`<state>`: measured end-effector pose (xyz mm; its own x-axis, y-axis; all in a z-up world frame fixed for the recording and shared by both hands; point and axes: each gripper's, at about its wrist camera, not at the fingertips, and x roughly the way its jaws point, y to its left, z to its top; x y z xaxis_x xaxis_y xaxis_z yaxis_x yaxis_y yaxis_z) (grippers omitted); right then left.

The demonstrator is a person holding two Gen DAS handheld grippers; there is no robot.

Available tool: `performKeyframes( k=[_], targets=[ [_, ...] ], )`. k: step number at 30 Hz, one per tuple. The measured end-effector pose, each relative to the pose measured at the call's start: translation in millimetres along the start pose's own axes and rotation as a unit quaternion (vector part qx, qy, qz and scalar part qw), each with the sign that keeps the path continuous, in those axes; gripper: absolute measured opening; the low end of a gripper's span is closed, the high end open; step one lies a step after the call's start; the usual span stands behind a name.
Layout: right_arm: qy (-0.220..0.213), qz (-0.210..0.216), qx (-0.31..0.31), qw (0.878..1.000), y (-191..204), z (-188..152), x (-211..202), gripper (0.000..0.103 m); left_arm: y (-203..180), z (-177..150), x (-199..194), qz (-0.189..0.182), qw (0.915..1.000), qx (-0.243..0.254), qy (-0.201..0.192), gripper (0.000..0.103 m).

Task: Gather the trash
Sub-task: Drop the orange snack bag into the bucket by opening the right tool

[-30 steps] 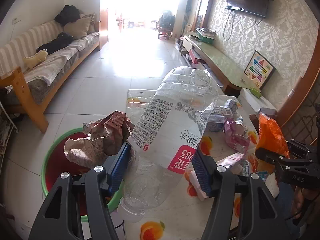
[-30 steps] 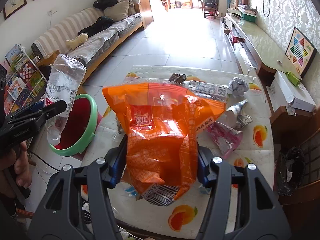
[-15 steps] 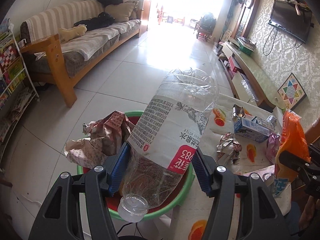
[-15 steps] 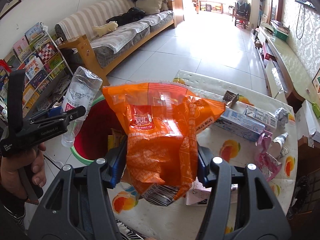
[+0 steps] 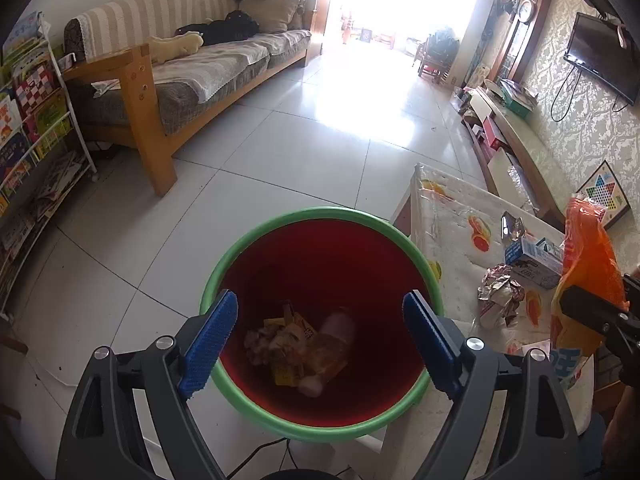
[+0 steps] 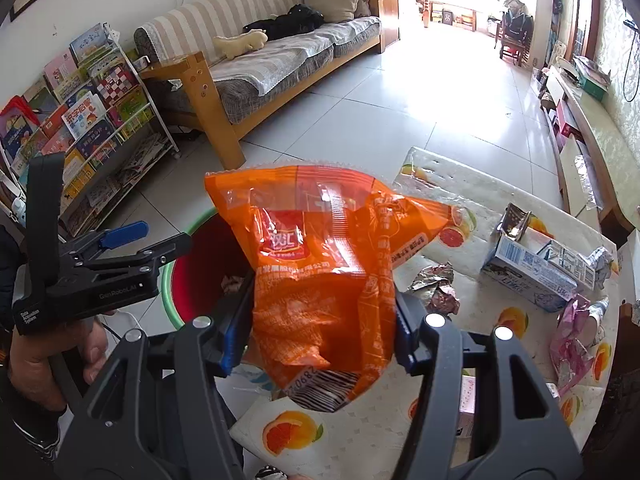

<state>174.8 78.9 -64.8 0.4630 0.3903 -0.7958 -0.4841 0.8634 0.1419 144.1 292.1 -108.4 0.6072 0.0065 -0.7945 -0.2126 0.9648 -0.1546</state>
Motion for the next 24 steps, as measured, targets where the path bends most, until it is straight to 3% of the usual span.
performKeyframes(
  k=[12,24],
  targets=[
    [0.005,0.014,-0.005,1.0,20,12,23,0.056,14,0,-20,-0.026,0.9993,-0.014,-0.023,0.081],
    [0.025,0.03,-0.025,0.999,41,15,52,0.056,41,-4,-35,0.017,0.9975,-0.054,-0.042,0.081]
  ],
)
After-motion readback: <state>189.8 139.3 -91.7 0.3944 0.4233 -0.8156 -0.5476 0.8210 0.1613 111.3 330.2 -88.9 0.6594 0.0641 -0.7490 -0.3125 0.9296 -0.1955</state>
